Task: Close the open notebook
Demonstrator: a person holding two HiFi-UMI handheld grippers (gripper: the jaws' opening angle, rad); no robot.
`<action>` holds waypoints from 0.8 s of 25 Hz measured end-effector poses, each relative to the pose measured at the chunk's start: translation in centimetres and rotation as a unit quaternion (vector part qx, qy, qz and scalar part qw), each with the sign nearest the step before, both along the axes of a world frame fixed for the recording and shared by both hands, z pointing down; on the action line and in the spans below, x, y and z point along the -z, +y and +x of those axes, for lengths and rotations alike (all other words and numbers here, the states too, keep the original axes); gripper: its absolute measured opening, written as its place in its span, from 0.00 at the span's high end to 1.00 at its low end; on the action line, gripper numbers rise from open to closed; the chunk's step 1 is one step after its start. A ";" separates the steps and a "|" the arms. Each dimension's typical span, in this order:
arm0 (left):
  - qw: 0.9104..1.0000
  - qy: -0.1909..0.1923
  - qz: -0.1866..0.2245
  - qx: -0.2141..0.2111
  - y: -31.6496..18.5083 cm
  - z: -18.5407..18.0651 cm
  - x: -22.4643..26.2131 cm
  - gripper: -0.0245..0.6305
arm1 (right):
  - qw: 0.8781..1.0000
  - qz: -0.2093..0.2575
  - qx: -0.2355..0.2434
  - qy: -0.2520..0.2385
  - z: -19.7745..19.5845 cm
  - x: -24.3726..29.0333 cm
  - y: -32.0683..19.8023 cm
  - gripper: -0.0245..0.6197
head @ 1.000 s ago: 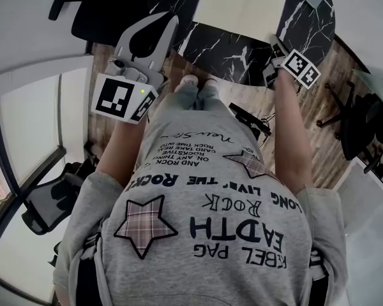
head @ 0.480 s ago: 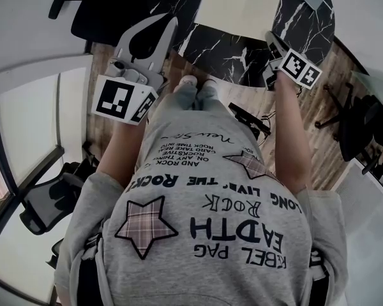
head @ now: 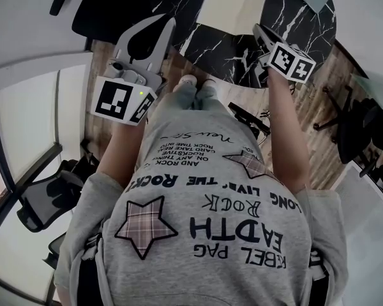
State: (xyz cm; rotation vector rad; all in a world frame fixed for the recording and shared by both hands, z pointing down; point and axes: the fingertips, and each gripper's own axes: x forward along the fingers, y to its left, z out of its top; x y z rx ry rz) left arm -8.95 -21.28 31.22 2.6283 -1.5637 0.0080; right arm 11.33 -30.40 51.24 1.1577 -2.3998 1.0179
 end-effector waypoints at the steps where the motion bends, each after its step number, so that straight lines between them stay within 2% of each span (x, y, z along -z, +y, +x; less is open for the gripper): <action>1: 1.000 0.000 0.000 0.001 0.0 -0.1 0.0 0.95 | 1.000 0.001 0.005 -0.006 -0.5 0.1 0.0 0.93; 3: 1.000 0.001 -0.001 0.002 0.0 -0.2 -0.1 0.95 | 1.000 -0.004 0.015 -0.019 -1.5 0.2 0.0 0.92; 8: 1.000 0.002 -0.001 0.004 0.1 -0.4 -0.2 0.95 | 0.998 -0.015 0.048 -0.049 -4.0 0.2 0.4 0.78; 20: 1.000 -0.001 -0.009 0.018 0.5 -2.0 -0.7 0.95 | 0.991 -0.020 0.106 -0.077 -8.3 -1.4 0.4 0.72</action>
